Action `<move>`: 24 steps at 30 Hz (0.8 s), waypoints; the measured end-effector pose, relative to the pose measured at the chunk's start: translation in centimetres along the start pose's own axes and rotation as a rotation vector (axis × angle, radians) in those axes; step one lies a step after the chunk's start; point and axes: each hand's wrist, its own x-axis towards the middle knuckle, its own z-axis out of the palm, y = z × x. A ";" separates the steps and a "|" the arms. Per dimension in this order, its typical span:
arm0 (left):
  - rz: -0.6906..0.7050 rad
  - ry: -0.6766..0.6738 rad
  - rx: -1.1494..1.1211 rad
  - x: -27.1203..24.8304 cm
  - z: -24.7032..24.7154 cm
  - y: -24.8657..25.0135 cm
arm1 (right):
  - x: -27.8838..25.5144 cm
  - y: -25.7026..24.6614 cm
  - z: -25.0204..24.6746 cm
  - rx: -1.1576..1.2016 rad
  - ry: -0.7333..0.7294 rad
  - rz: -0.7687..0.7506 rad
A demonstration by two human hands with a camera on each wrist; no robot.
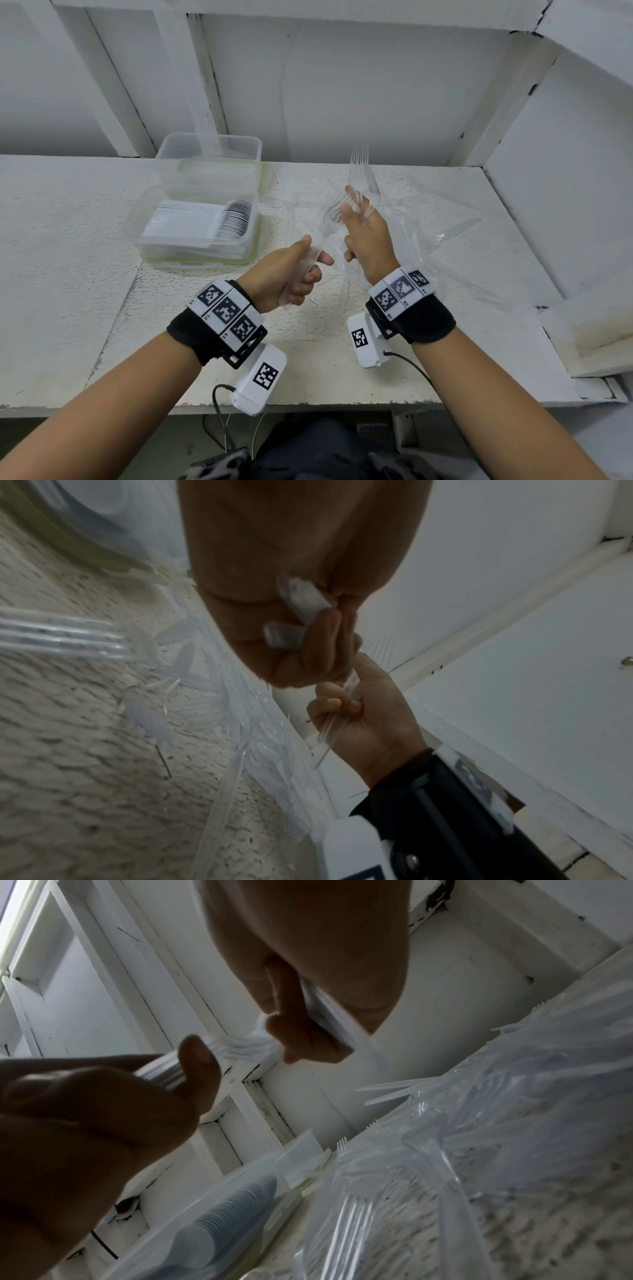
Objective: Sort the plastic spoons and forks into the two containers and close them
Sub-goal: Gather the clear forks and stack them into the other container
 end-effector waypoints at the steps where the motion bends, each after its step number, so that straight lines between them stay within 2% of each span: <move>1: -0.010 -0.010 0.015 0.0 0.0 0.0 | 0.0 -0.2 -0.1 0.013 -0.016 0.023; 5: -0.028 -0.028 0.029 -0.1 -0.2 -0.1 | 0.2 -0.8 -0.3 0.082 -0.037 0.127; 13: -0.016 0.005 0.129 0.2 0.0 -0.2 | 0.4 -1.2 -0.1 0.194 -0.053 0.133; 16: -0.030 -0.049 0.102 0.0 0.1 -0.2 | 0.6 -1.1 0.3 0.178 -0.062 0.126; 20: -0.036 -0.165 -0.041 -0.3 0.1 0.3 | 0.6 -1.1 0.5 0.211 -0.079 0.128; 24: -0.033 -0.163 -0.036 -0.2 -0.1 0.7 | 0.8 -1.3 0.3 0.158 -0.098 0.082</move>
